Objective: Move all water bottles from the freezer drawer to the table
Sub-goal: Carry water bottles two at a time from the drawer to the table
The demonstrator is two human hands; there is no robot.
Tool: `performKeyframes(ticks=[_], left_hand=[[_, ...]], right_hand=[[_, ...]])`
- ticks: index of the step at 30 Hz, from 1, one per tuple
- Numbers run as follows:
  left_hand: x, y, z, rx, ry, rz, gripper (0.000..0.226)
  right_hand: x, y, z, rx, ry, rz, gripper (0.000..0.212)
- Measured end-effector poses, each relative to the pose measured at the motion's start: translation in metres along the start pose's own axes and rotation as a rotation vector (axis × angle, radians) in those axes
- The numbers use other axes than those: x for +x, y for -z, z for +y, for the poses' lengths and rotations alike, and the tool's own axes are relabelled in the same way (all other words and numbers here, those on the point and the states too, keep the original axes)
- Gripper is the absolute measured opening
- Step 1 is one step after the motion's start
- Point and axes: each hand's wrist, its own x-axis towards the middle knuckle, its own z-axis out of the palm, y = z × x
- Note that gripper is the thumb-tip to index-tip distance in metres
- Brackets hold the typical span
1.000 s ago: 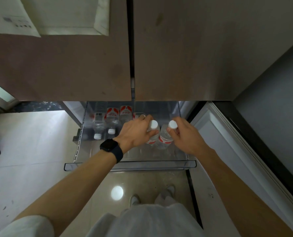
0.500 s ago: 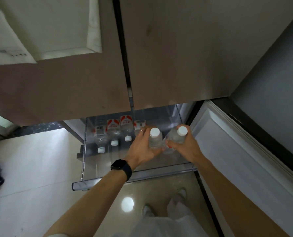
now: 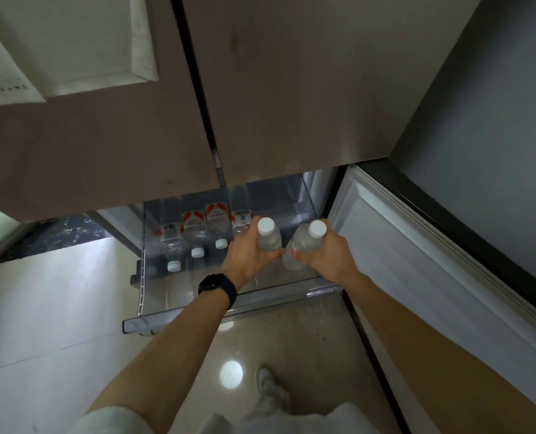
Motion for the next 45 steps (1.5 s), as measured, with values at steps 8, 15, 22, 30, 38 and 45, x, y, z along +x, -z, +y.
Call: performKeyframes(ticks=[8, 15, 22, 30, 38, 45], left_hand=[[-0.06, 0.045, 0.033, -0.042, -0.073, 0.325, 0.067], [-0.167, 0.063, 0.068, -0.079, -0.042, 0.594, 0.07], [-0.32, 0.044, 0.052, -0.049, 0.193, 0.694, 0.068], [-0.52, 0.009, 0.017, 0.003, 0.556, 0.779, 0.07], [-0.739, -0.033, 0.008, -0.039, 0.904, 0.962, 0.079], [-0.945, -0.053, 0.017, -0.053, 1.109, 1.141, 0.079]], right_hand=[[-0.075, 0.043, -0.017, 0.345, 0.03, 0.18, 0.073], [-0.146, 0.078, -0.04, 0.419, 0.282, 0.127, 0.068], [-0.235, 0.047, -0.038, 0.31, 0.428, -0.194, 0.062], [-0.348, -0.039, -0.036, 0.062, 0.506, -0.647, 0.065], [-0.498, -0.136, -0.051, -0.154, 0.68, -1.0, 0.068], [-0.675, -0.205, -0.069, -0.195, 0.848, -1.201, 0.062]])
